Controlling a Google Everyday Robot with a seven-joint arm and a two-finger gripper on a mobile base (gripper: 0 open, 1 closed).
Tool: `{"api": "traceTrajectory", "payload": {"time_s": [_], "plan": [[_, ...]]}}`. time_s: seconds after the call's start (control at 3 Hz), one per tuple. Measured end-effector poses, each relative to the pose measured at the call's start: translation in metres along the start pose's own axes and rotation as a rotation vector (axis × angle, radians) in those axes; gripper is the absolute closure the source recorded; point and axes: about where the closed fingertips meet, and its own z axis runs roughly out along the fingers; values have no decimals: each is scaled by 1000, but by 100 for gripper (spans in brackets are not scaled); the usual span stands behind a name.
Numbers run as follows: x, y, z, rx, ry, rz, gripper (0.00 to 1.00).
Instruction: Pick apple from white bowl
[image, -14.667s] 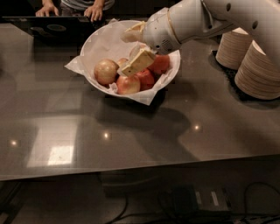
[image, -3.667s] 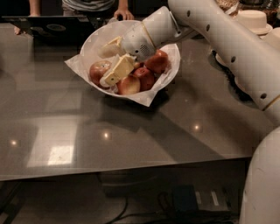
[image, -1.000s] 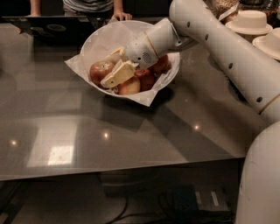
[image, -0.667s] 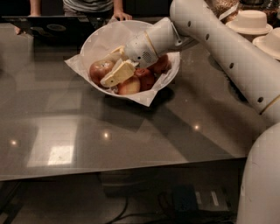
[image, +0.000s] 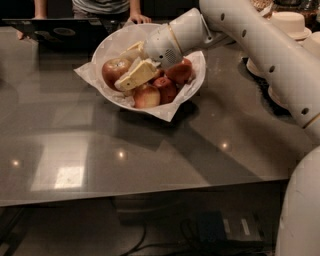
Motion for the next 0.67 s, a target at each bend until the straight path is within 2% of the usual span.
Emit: {"api": "traceTrajectory", "payload": {"time_s": [0.67], "plan": [[-23, 6, -33, 77, -13, -52, 100]]}}
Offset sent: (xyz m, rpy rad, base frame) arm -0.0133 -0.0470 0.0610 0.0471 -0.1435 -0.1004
